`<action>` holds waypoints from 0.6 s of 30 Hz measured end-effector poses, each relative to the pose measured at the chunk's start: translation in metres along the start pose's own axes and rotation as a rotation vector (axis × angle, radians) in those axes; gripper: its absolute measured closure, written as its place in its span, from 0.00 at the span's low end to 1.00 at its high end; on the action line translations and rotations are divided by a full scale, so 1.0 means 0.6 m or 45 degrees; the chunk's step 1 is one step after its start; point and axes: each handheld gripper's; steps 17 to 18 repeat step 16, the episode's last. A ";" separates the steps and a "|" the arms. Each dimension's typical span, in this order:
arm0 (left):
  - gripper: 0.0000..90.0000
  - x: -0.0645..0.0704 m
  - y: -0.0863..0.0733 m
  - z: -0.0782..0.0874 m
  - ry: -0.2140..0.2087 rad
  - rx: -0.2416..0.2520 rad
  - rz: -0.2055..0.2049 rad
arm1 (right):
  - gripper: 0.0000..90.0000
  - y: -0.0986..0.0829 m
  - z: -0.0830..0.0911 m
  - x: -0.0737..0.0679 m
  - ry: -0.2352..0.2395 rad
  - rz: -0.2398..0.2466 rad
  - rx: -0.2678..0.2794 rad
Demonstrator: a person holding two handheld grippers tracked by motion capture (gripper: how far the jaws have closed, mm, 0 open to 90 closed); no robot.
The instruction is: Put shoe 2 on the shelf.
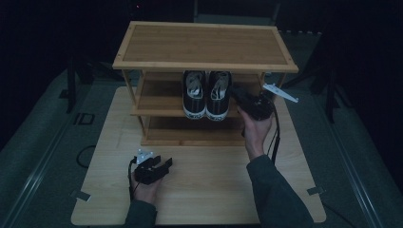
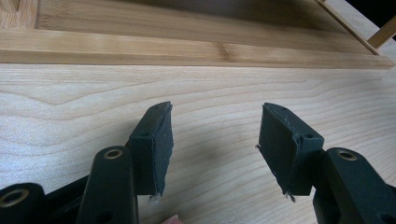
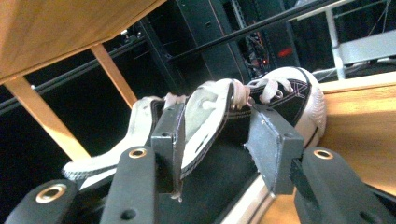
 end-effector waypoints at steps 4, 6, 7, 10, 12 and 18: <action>0.50 0.000 0.000 0.000 -0.001 0.000 0.001 | 0.62 -0.011 0.017 -0.006 0.009 0.020 -0.035; 0.50 0.000 0.000 0.000 -0.001 -0.001 0.002 | 0.63 -0.015 0.025 -0.008 0.011 0.023 -0.042; 0.50 0.000 0.000 0.000 -0.001 -0.001 0.002 | 0.63 -0.017 0.029 -0.009 0.010 0.025 -0.051; 0.50 0.000 0.000 0.000 -0.001 -0.002 0.001 | 0.63 -0.025 0.040 -0.015 -0.003 0.063 -0.091; 0.50 0.000 0.000 0.000 -0.001 -0.002 0.002 | 0.63 -0.031 0.047 -0.017 0.003 0.083 -0.108; 0.50 0.000 0.000 0.000 0.001 -0.004 0.003 | 0.63 -0.044 0.059 -0.014 -0.002 0.096 -0.141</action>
Point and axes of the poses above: each handheld gripper's, and its own axes: z roughly backward along the jaws, y roughly out of its top, x roughly to its right, and after that the axes turned 8 degrees about -z, right-handed
